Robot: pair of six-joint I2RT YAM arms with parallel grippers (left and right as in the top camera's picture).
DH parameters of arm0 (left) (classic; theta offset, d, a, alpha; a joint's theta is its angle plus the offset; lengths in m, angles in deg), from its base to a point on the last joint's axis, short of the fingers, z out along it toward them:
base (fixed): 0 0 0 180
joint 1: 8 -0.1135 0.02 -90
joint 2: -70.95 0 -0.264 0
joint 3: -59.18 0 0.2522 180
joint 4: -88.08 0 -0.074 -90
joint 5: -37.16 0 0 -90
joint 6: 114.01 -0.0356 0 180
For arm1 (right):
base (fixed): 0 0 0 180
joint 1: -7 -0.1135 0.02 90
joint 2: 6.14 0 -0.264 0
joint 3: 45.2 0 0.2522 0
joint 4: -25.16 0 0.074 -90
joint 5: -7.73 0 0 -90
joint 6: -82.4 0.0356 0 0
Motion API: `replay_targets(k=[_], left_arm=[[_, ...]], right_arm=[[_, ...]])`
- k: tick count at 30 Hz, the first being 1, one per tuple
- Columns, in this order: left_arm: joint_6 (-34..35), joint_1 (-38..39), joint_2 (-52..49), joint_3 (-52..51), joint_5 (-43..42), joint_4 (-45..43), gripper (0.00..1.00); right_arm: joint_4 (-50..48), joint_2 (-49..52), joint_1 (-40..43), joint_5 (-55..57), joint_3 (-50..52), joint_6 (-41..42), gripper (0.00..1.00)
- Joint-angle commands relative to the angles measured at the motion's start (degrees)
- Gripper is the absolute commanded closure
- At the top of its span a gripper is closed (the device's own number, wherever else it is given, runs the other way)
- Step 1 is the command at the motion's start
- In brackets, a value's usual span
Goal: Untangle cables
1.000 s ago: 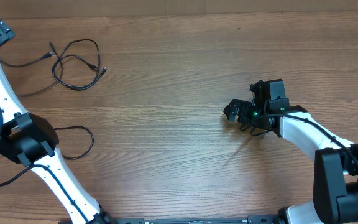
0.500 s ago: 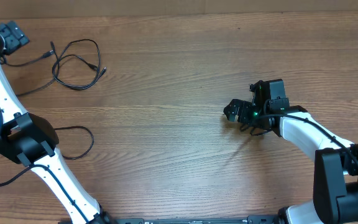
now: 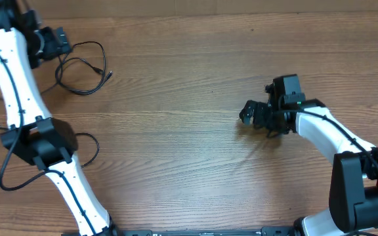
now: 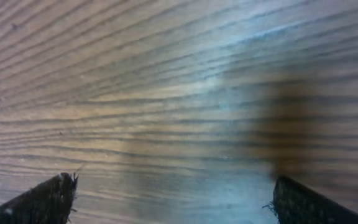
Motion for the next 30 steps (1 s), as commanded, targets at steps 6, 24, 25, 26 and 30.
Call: replay_targets(k=[6,24,25,26,30], left_arm=[[-1.73,9.14,3.63,0.50,2.64,6.91,0.00],[2.75,31.04,18.27,-24.44,11.04,6.91,0.00],[3.76,32.54,20.13,-26.97,12.13,6.91,0.00],[3.76,33.68,21.59,-28.83,12.44,6.86,0.00],[4.26,38.25,28.52,-36.41,12.33,5.20,0.00]], right_arm=[[12.09,-5.40,0.57,6.86,-14.86,-2.80,0.00],[22.62,-16.02,0.57,8.57,-20.70,-2.82,0.00],[22.86,-16.02,0.57,8.57,-20.70,-2.82,0.00],[23.08,-16.02,0.57,8.57,-20.70,-2.82,0.00],[24.06,-16.02,0.57,8.57,-20.70,-2.80,0.00]])
